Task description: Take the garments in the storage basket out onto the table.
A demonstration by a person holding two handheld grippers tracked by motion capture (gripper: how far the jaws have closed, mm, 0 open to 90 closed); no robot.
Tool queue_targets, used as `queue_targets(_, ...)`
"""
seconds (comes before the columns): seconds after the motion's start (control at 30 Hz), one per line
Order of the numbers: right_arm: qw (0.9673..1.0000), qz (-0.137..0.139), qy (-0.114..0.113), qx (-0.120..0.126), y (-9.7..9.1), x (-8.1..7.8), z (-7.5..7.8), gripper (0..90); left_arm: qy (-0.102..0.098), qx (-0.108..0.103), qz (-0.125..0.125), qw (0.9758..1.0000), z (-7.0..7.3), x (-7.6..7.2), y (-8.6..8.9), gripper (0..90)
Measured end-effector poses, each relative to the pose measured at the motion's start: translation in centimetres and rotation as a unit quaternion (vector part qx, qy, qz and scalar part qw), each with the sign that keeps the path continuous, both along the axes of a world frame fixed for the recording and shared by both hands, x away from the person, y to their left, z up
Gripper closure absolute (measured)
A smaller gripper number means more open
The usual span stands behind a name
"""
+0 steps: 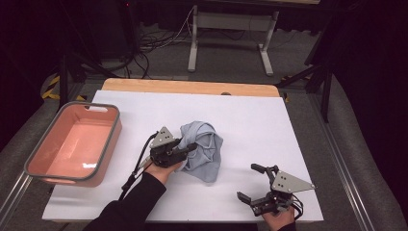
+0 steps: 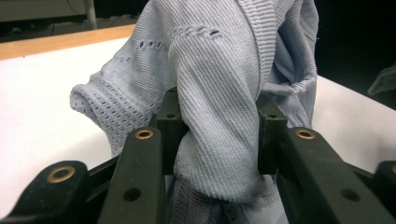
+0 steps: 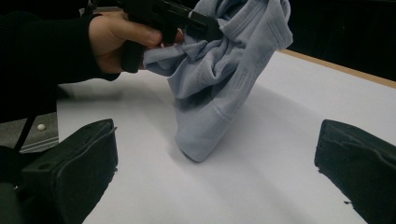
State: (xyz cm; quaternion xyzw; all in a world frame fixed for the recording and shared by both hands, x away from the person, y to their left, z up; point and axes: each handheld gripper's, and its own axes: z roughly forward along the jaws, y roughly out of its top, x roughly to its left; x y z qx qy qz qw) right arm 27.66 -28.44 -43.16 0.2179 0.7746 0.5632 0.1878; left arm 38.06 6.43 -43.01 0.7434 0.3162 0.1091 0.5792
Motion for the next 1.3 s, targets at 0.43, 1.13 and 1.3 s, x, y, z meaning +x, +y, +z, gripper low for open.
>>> queue_targets(0.43,1.0000,0.001,0.000,0.000,-0.1,0.0,0.0,0.1,-0.009,0.026,0.014,0.9995,-0.9,0.3,-1.3,58.0)
queue_targets(1.13,1.0000,0.002,0.000,0.000,-0.1,0.0,0.0,0.1,-0.020,0.023,-0.003,0.9995,-0.4,0.4,-2.4,22.9)
queue_targets(1.3,1.0000,0.004,0.001,-0.001,0.0,0.2,0.0,0.1,-0.025,0.031,-0.010,0.9991,0.1,0.0,-2.1,16.0)
